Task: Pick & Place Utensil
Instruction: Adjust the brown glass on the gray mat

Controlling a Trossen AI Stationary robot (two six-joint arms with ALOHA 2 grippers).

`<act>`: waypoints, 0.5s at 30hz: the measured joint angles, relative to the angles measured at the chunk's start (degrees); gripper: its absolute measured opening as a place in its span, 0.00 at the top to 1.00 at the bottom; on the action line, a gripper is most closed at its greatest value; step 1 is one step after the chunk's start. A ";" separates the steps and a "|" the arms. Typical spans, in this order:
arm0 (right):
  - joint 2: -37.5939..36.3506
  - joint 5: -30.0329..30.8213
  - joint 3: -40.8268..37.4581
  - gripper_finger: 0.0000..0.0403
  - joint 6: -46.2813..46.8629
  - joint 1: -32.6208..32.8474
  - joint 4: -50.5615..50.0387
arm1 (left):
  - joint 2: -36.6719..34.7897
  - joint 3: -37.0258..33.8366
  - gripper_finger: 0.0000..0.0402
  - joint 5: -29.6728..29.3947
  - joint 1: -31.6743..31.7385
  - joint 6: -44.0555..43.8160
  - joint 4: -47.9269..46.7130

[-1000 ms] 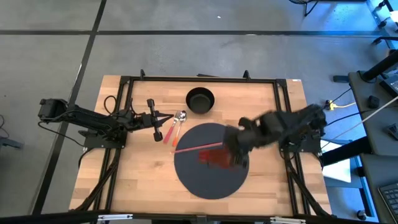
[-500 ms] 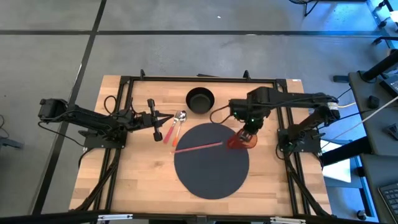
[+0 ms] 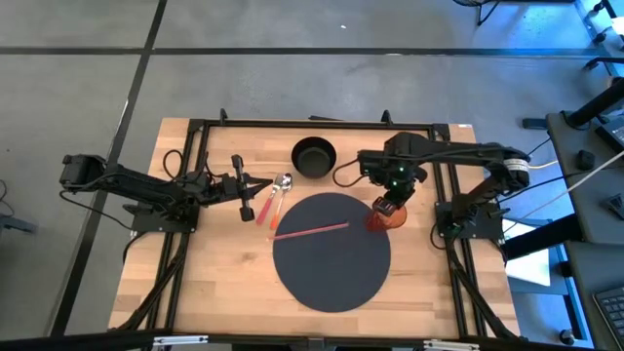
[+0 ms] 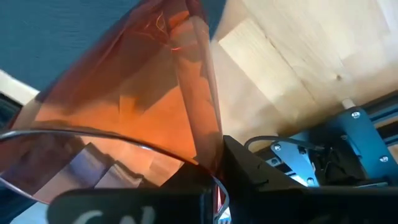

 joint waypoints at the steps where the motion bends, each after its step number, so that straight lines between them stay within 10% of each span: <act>1: 0.18 0.18 -0.54 0.96 0.00 -0.16 0.14 | 0.00 0.00 0.99 0.02 -0.02 -0.02 -0.02; 15: 5.61 2.89 -1.22 0.95 -3.35 -0.58 0.38 | 0.00 0.00 0.99 1.00 -0.01 -0.03 -0.02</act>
